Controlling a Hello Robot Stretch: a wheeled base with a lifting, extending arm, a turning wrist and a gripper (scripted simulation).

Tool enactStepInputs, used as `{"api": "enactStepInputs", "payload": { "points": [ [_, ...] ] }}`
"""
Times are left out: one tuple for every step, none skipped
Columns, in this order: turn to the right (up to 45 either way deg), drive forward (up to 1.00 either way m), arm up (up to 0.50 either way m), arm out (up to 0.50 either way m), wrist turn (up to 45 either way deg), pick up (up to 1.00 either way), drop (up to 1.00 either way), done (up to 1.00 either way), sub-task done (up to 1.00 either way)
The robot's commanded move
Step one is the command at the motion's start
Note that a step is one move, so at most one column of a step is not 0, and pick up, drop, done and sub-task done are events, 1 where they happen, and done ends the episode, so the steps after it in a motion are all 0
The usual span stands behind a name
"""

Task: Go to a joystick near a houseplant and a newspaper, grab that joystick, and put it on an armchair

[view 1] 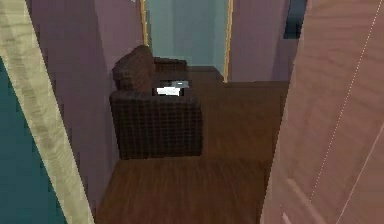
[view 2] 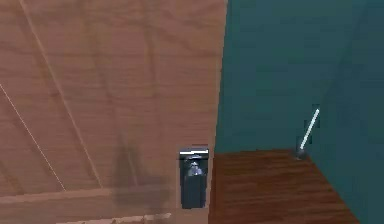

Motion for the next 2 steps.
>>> {"api": "enactStepInputs", "payload": {
  "points": [
    [0.0, 0.95, 0.0, 0.0, 0.0, 0.0, 0.0, 0.0, 0.0],
    [42.0, 0.0, 0.0, 0.0, 0.0, 0.0, 0.0, 0.0, 0.0]
  ]
}}
